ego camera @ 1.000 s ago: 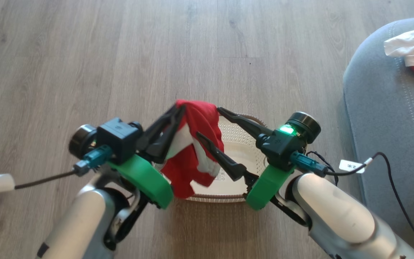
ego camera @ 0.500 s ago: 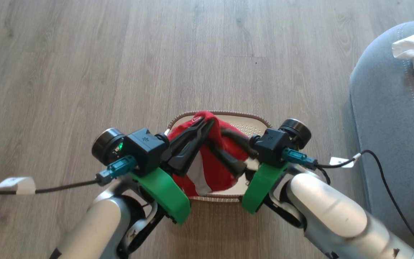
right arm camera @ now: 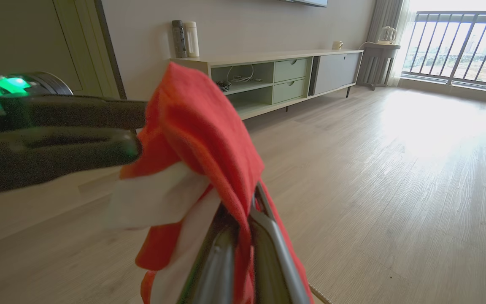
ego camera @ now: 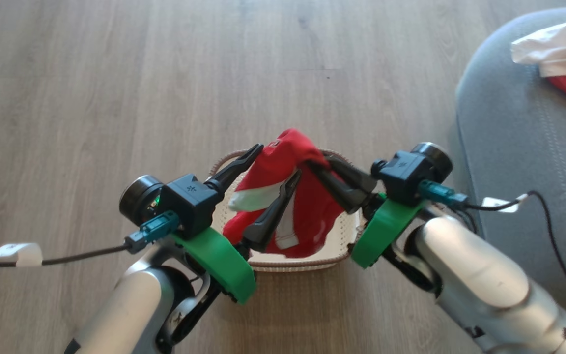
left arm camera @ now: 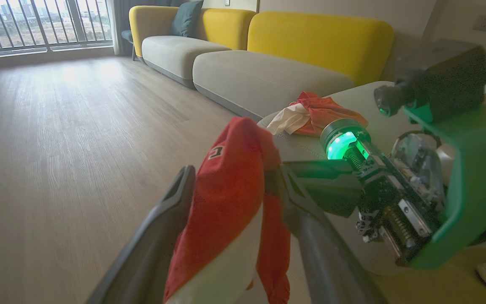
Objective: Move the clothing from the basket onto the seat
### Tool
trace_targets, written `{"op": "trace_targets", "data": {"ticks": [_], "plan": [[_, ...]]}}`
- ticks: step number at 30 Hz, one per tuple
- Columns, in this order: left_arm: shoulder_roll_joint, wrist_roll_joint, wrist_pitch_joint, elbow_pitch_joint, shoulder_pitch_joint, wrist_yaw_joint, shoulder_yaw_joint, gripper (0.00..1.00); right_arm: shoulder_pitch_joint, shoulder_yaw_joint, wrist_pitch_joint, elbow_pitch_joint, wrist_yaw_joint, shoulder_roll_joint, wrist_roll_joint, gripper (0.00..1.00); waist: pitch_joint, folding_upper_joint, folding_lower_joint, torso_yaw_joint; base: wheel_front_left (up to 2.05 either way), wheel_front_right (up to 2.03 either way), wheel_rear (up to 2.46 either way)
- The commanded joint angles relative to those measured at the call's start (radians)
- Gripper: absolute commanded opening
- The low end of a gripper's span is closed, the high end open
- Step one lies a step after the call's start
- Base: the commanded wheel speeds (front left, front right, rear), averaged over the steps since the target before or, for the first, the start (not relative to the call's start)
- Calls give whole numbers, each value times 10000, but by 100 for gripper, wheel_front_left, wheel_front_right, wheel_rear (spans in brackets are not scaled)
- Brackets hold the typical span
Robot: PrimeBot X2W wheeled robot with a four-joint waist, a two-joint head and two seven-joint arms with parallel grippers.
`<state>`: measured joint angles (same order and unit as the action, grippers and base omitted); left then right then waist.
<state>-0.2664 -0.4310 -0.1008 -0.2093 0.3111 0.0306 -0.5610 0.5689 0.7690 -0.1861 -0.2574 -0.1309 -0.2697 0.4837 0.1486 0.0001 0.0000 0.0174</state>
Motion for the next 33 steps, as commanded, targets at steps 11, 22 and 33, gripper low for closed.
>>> {"op": "trace_targets", "data": {"ticks": [11,22,33], "plan": [[-399,36,79,-278,159,-186,491,100,-342,-1222,411,1716,2,-454,-335,0,208,-1,0,-1737,0,0,0],[-404,26,11,-382,157,-249,381,100,-878,-2265,855,2781,2,-679,-626,0,435,-1,0,-3126,0,0,0],[-300,62,-52,-486,221,-271,120,100,-1350,-2892,1121,3468,2,-690,-787,0,625,-1,0,-4112,0,0,0]]}}
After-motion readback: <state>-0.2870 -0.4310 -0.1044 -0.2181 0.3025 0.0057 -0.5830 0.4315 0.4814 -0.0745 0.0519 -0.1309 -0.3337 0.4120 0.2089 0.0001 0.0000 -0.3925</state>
